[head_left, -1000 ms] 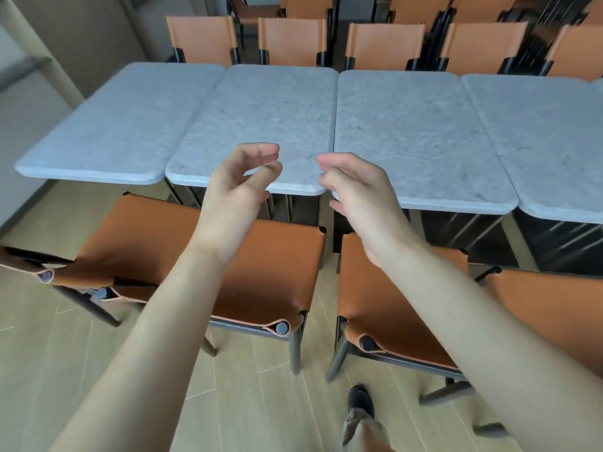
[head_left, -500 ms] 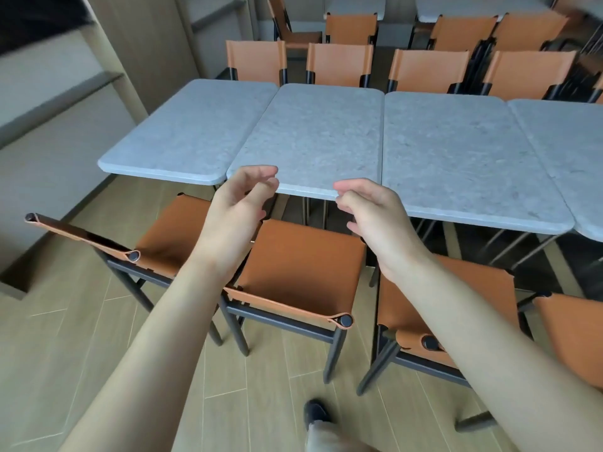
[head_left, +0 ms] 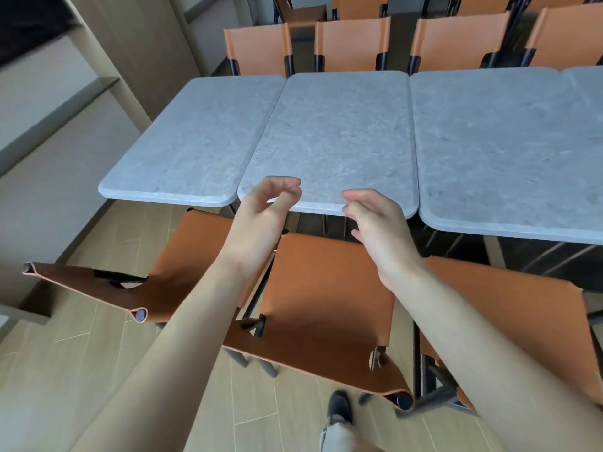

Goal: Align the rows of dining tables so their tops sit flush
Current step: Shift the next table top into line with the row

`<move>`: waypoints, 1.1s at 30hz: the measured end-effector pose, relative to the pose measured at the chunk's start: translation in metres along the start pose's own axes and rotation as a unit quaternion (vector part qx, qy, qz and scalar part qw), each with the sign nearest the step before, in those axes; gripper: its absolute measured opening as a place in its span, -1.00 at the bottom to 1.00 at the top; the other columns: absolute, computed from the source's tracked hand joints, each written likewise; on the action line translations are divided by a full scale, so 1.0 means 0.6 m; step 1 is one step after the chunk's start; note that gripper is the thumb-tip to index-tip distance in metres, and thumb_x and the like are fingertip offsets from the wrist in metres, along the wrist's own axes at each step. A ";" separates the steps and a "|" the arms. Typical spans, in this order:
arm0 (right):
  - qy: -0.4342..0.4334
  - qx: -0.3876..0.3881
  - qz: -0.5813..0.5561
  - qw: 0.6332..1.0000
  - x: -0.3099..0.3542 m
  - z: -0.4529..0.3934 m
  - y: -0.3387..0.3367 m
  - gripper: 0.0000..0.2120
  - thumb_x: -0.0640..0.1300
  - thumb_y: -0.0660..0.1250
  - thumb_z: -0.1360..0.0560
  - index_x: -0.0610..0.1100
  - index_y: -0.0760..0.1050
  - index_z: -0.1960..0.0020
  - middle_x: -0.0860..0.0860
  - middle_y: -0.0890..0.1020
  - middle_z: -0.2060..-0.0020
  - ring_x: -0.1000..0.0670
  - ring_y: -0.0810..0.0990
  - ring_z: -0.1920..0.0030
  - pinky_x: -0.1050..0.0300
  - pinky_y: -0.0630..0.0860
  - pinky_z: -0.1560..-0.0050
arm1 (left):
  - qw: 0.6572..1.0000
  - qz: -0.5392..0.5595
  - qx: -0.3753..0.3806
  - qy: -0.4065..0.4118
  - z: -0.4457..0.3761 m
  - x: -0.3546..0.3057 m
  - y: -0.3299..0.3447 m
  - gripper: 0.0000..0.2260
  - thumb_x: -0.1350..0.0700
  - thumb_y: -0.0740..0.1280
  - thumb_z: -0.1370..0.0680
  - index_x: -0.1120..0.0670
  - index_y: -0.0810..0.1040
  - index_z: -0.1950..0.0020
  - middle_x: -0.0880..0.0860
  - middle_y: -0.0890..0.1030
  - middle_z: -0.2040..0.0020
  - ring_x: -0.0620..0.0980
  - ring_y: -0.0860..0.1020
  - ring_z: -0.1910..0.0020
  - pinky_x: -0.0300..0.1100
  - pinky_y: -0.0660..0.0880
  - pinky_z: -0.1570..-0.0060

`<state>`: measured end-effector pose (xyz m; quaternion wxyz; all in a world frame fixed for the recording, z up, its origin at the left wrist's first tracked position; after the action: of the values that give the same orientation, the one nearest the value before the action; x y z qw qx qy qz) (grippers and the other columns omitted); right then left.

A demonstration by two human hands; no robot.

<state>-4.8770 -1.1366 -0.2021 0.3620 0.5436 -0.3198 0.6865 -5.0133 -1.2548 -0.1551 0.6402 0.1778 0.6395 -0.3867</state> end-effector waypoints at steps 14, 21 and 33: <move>0.098 -0.227 -0.099 0.964 -0.181 -0.204 -0.078 -0.66 -0.13 0.24 -0.61 0.00 0.45 -0.38 0.19 0.53 -0.20 0.13 0.49 -0.32 -0.07 0.39 -0.47 | 0.988 -0.049 0.122 -0.082 -0.235 0.120 0.136 -0.85 0.00 0.28 -0.64 -0.13 0.58 -0.17 -0.13 0.59 -0.10 -0.24 0.48 0.11 -0.52 0.43 0.23; 0.161 -0.375 -0.206 0.889 -0.316 -0.242 -0.130 -0.53 0.05 0.06 -0.67 0.16 0.19 -0.58 0.16 0.35 -0.51 0.10 0.38 -0.42 0.02 0.26 -0.48 | 0.969 -0.121 0.206 -0.054 -0.336 0.212 0.234 -0.80 0.02 0.30 -0.64 -0.15 0.53 -0.25 -0.18 0.42 -0.39 -0.56 0.45 0.11 -0.59 0.36 0.25; 0.113 -0.506 -0.284 0.807 -0.448 -0.391 -0.109 -0.25 0.19 0.05 -0.48 0.13 0.00 -0.65 0.22 0.08 -0.62 0.12 0.09 -0.61 -0.08 0.06 -0.61 | 0.806 -0.429 0.303 0.272 -0.547 0.341 0.394 -0.49 -0.08 0.18 -0.66 -0.04 0.16 -0.60 -0.04 -0.12 -0.66 0.07 -0.17 -0.63 0.04 -0.17 -0.58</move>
<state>-4.9032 -0.9468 -0.5101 0.7980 0.2686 -0.4098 0.3509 -5.0903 -0.9219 -0.4529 0.1226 0.1677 0.6488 -0.7321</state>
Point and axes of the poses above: each hand's wrist, its own z-axis away from the middle knuckle, its own y-axis out of the palm, x = y × z, the point moved 7 cm from there along -z, towards the middle knuckle
